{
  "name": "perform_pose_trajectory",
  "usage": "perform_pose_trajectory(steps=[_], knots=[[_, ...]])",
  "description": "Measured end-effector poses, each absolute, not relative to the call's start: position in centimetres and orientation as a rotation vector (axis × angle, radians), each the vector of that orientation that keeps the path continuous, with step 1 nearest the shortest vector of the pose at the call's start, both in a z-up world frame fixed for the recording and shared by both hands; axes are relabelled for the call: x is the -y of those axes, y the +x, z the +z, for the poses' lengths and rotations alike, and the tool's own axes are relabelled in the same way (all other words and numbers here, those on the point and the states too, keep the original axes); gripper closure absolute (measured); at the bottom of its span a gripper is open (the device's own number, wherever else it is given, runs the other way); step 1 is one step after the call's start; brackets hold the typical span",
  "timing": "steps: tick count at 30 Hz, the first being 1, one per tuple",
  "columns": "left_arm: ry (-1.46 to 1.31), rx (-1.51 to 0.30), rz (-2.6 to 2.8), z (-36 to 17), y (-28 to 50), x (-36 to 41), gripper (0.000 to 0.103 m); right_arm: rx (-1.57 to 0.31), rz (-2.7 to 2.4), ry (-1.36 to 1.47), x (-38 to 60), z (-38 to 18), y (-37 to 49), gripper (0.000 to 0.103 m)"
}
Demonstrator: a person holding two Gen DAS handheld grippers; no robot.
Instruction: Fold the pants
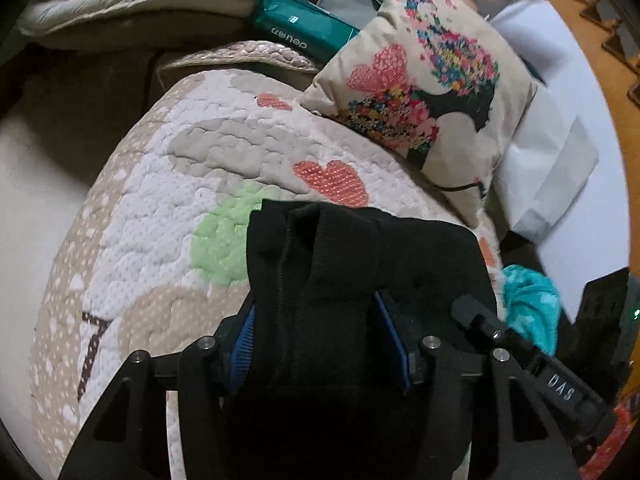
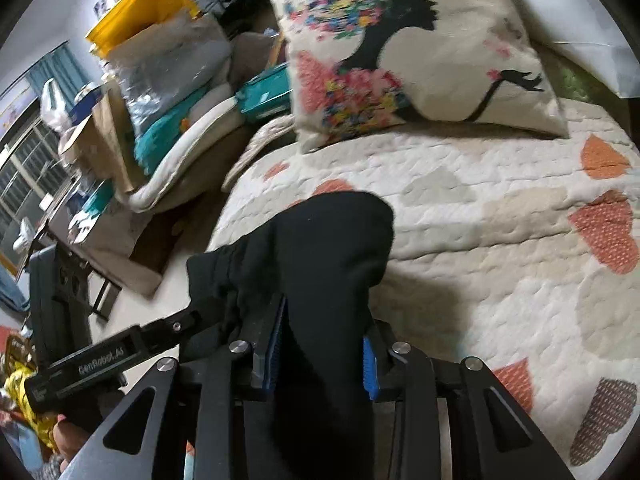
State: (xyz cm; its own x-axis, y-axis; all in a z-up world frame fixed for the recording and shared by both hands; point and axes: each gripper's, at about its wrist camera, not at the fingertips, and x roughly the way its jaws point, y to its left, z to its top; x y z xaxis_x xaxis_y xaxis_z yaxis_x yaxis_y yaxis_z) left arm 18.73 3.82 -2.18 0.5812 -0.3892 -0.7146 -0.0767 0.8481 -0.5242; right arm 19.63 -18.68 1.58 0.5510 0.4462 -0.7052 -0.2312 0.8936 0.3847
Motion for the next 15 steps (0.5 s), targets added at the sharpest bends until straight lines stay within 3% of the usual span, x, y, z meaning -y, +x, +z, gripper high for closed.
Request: perform_pose_trajectory(steps=[3,5,7,15], knots=[[-0.497,-0.966,-0.144,-2.6,19.2,-3.7,0.045,-0.923,0.334,0.244,19.4,0.3,20.2,0.063],[-0.496,-0.977,-0.13,-2.7,19.2,-4.1,0.043,-0.933,0.306,0.248,19.8,-0.5,20.4,0.047],[-0.506,-0.975,-0.124,-2.5,19.1,-4.5,0.043,-0.932,0.29,0.263,20.2,-0.7,20.3,0.041],[-0.418,-1.042,0.025,-3.4,18.6,-5.5,0.043,-0.9,0.304,0.229,19.7,0.8,17.6,0.031]])
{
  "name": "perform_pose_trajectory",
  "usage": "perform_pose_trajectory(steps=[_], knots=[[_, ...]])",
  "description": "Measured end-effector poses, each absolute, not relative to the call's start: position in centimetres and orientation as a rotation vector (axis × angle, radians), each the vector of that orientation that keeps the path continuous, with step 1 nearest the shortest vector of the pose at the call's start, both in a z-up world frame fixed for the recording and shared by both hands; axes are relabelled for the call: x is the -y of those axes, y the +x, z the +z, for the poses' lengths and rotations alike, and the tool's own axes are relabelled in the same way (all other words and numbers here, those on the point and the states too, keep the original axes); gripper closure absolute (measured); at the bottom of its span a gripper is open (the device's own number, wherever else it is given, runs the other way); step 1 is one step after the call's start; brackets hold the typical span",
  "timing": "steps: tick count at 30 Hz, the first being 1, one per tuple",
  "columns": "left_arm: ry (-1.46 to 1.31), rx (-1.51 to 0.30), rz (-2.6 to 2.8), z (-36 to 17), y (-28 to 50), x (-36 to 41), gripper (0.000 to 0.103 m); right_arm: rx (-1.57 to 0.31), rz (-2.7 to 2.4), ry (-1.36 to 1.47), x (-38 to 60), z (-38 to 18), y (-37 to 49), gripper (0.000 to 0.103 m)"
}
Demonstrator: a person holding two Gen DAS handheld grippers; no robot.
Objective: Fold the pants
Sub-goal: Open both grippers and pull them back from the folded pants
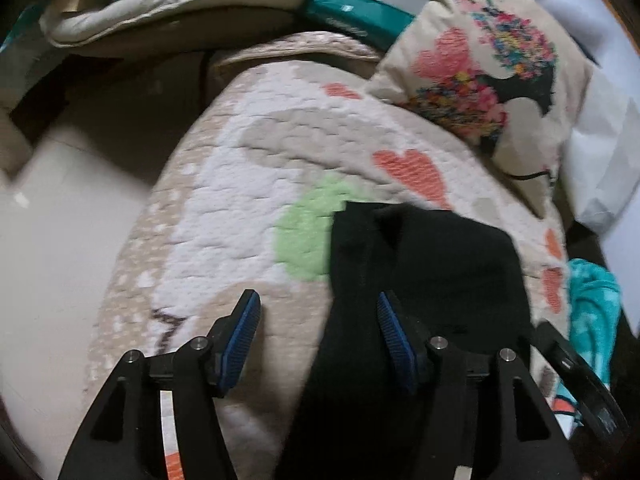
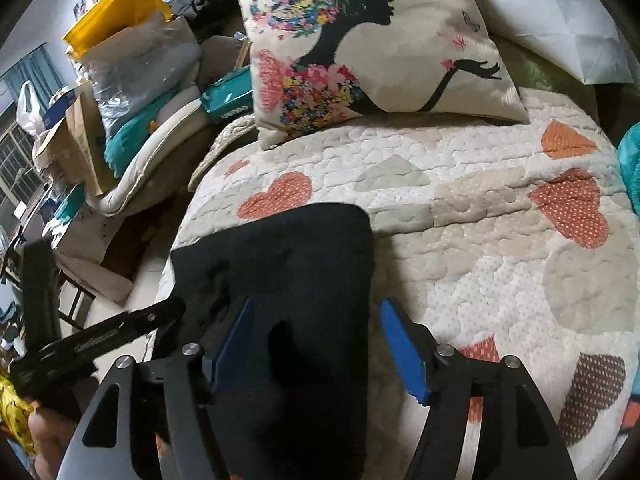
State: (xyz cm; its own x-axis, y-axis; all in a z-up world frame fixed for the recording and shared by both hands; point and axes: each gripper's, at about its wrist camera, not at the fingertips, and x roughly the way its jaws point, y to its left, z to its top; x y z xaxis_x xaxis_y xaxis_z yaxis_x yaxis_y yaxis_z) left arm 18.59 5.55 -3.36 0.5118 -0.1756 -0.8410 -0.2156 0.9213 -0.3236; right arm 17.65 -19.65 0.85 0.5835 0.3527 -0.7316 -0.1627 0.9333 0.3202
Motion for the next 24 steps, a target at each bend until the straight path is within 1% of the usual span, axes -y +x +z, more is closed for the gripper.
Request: perform_pose_trajectory(steps=[5,7,11,14,19,24], knots=[[-0.441,-1.015,0.016,-1.8,17.3,-6.7,0.043,-0.882,0.3,0.18,19.4,2.4,14.8,0.03],[-0.416,-0.976,0.013,-0.4,16.5,-6.7,0.043,-0.87,0.3,0.164,19.5,3.5,13.0,0.029],[-0.341,-0.903,0.001,1.9,14.0,-6.0,0.043,-0.849,0.297,0.192,20.5,4.6,9.3,0.023],[-0.27,-0.865,-0.025,2.9,11.4,-4.9,0.043,-0.857,0.285,0.214,21.1,4.6,7.2,0.022],[-0.209,-0.827,-0.04,3.2,7.6,-3.7,0.043,-0.863,0.238,0.186,21.5,4.3,3.7,0.022],[-0.218,-0.822,0.009,2.2,3.3,-3.7,0.039,-0.85,0.184,0.135,21.3,4.0,1.9,0.022]])
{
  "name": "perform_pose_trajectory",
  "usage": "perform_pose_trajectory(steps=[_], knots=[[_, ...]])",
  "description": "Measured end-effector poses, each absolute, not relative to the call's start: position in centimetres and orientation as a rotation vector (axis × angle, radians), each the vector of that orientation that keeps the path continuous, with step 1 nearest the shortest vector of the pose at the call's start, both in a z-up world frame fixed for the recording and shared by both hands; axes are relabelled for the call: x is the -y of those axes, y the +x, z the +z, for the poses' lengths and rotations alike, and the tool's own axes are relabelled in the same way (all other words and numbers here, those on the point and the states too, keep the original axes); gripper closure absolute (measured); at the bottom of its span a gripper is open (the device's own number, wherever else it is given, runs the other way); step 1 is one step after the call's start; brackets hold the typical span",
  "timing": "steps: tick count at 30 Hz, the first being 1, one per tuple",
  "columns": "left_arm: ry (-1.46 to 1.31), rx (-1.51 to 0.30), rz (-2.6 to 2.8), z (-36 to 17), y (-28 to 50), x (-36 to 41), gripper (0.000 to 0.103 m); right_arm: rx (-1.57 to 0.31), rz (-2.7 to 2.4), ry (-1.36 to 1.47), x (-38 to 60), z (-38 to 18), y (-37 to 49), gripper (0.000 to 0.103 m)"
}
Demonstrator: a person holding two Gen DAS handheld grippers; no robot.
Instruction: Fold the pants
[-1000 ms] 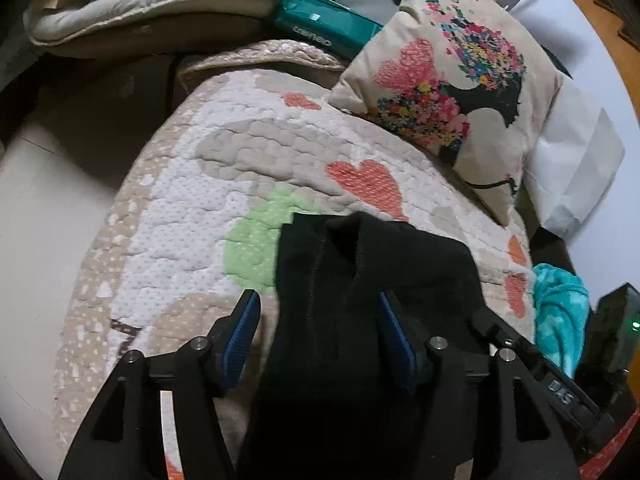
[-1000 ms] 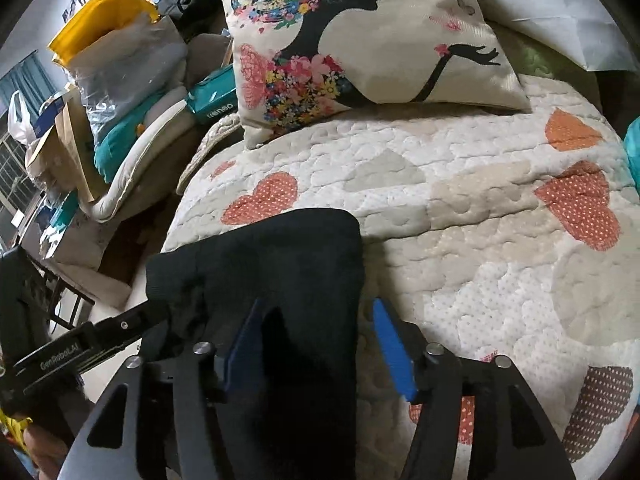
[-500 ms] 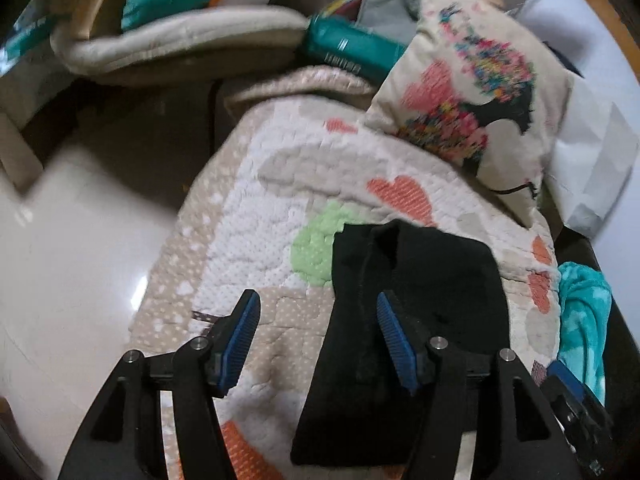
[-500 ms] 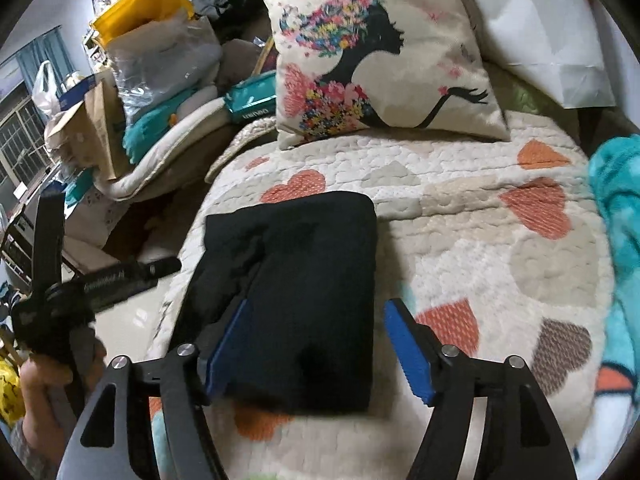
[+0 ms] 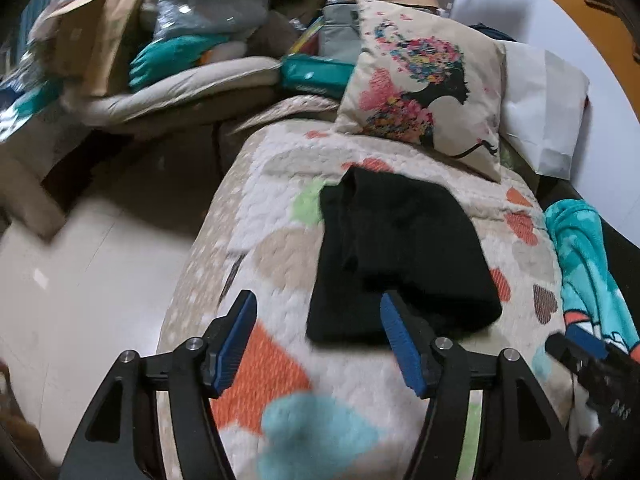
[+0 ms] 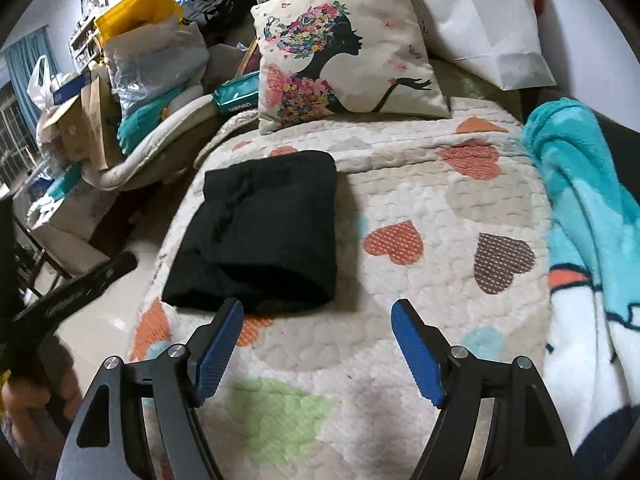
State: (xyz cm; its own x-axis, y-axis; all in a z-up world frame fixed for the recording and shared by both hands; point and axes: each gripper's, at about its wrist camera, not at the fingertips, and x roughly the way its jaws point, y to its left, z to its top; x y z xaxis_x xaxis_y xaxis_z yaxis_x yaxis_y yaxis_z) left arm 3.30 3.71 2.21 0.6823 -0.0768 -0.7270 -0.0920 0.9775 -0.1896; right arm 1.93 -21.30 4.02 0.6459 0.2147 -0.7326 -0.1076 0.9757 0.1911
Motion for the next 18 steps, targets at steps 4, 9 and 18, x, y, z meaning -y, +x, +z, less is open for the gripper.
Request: perform_pose_trajectory(steps=[4,9,18], knots=[[-0.247,-0.835,0.047,1.4,0.9,-4.5,0.036,-0.858,0.168,0.122,21.0,3.6,1.7,0.021],[-0.193,-0.831,0.071,0.8,0.7,-4.0,0.034,-0.864,0.169,0.056,19.4,2.9,0.7,0.021],[-0.101,-0.858,0.05,-0.3,1.4,-2.2,0.034,-0.863,0.182,-0.055,17.3,2.0,0.0,0.019]])
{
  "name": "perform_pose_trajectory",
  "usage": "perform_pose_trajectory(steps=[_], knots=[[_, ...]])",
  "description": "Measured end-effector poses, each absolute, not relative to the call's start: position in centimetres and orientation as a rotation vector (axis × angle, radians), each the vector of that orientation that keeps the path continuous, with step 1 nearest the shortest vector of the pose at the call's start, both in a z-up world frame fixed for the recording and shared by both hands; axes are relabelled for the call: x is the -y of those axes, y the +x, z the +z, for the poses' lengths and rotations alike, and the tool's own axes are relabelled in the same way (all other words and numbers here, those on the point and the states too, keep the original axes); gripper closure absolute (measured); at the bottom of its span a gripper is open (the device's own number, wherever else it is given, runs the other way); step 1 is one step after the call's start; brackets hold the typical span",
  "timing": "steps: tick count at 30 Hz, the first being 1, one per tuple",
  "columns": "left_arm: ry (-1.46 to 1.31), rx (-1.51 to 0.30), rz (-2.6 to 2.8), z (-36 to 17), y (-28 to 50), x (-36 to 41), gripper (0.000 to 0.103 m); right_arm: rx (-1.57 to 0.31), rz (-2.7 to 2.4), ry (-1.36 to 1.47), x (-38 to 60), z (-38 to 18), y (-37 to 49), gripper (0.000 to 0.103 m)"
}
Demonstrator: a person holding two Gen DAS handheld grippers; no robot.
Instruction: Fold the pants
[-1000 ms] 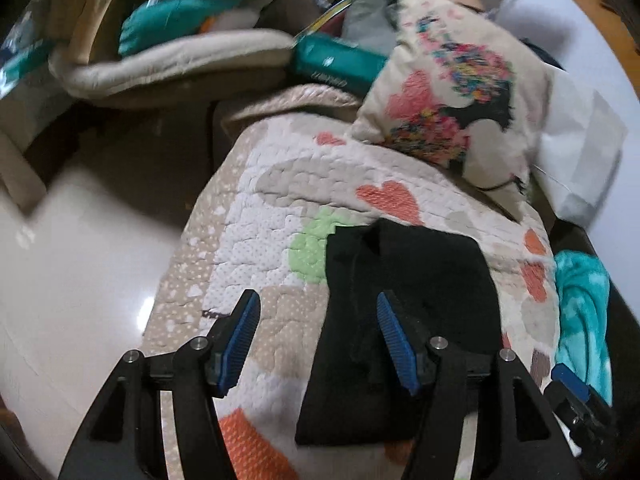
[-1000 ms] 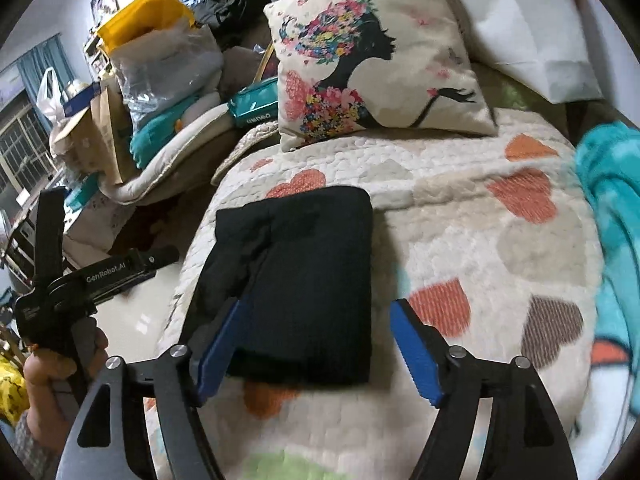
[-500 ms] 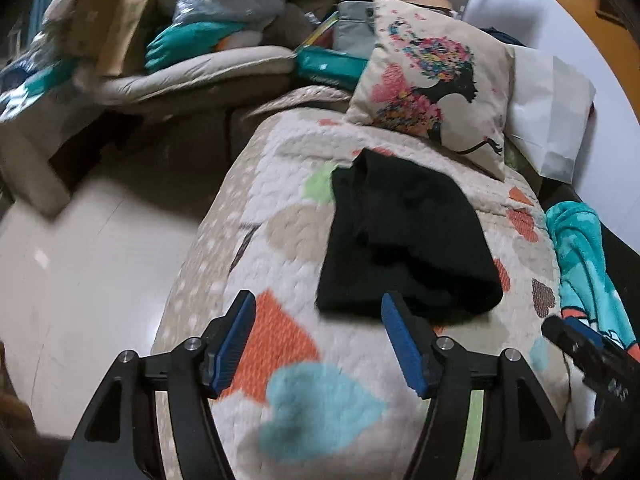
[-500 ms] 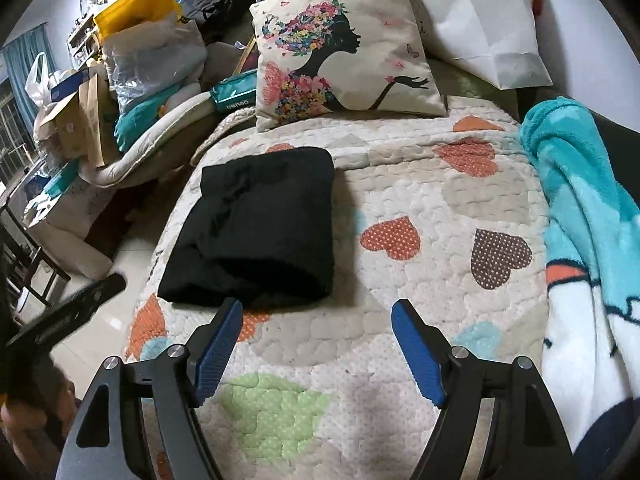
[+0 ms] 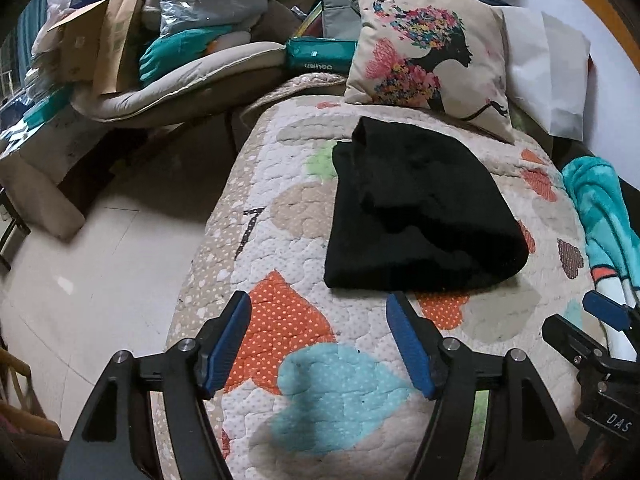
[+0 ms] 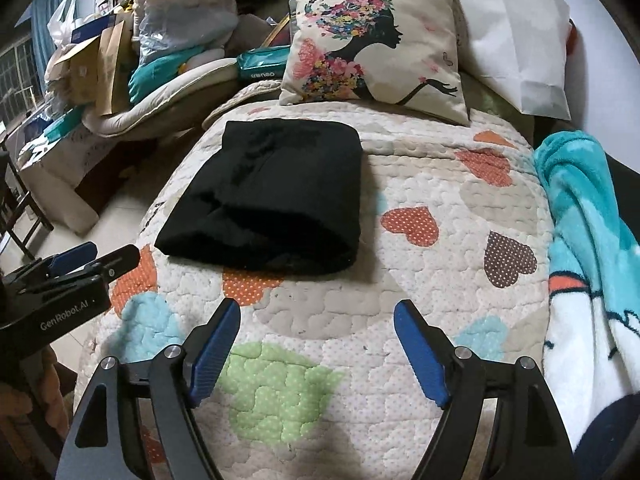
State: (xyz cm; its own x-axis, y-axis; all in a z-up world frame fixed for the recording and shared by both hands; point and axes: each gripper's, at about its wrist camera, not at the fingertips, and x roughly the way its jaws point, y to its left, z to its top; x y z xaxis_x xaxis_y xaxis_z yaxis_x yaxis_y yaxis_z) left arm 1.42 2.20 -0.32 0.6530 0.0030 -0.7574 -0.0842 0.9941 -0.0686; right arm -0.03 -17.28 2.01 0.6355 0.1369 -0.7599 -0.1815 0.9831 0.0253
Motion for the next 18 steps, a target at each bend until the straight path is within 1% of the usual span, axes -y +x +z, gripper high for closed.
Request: perform_pose_trajectory(steps=[18], knots=[[-0.105,-0.862,0.047,-0.2,1.6,-2.0,0.033,-0.911,0.151,-0.032,17.9,0.7,0.8,0.018]])
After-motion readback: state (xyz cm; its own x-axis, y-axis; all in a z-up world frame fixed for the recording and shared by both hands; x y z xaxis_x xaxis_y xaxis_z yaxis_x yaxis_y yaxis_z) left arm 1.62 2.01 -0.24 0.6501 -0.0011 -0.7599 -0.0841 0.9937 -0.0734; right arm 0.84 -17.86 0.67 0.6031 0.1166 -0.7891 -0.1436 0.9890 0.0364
